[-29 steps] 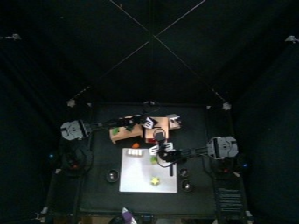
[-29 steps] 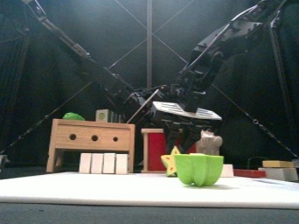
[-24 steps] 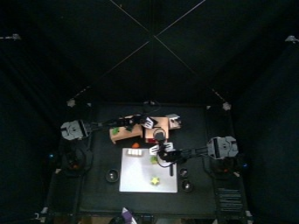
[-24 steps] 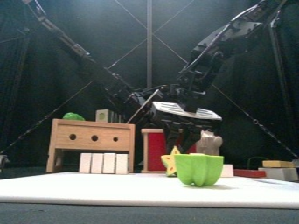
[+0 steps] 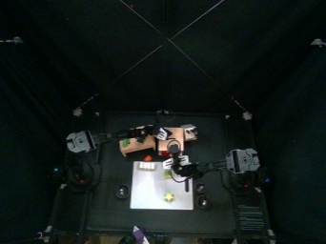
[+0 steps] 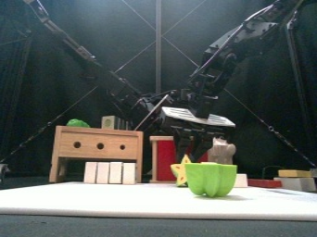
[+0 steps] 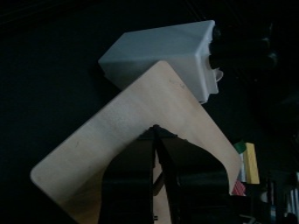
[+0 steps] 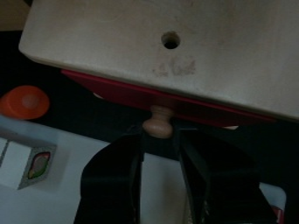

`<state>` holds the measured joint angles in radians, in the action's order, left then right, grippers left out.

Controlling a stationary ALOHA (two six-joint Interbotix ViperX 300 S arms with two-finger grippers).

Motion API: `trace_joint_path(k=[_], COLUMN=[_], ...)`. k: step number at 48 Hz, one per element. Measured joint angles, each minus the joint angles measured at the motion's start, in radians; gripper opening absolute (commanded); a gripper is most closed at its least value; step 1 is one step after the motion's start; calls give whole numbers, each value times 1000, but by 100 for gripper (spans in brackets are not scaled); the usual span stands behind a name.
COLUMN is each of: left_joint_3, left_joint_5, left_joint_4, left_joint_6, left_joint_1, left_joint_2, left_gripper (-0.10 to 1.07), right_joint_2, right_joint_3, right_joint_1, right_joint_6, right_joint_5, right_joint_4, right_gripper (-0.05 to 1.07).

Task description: Open drawer

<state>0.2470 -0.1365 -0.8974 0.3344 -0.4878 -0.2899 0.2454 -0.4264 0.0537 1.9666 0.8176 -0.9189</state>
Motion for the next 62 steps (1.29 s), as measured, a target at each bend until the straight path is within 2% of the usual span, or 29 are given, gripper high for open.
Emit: trace_joint_path(k=[62], left_joint_3=[0], left_joint_5=[0], left_joint_4=[0], left_joint_6=[2], left_joint_1=[0], left_joint_2=[0], left_gripper=[44], right_joint_2=[0], right_joint_3=[18], right_joint_1=[196], right_joint_6=[0], right_joint_5=[2], right_joint_4=[127], right_gripper=[60])
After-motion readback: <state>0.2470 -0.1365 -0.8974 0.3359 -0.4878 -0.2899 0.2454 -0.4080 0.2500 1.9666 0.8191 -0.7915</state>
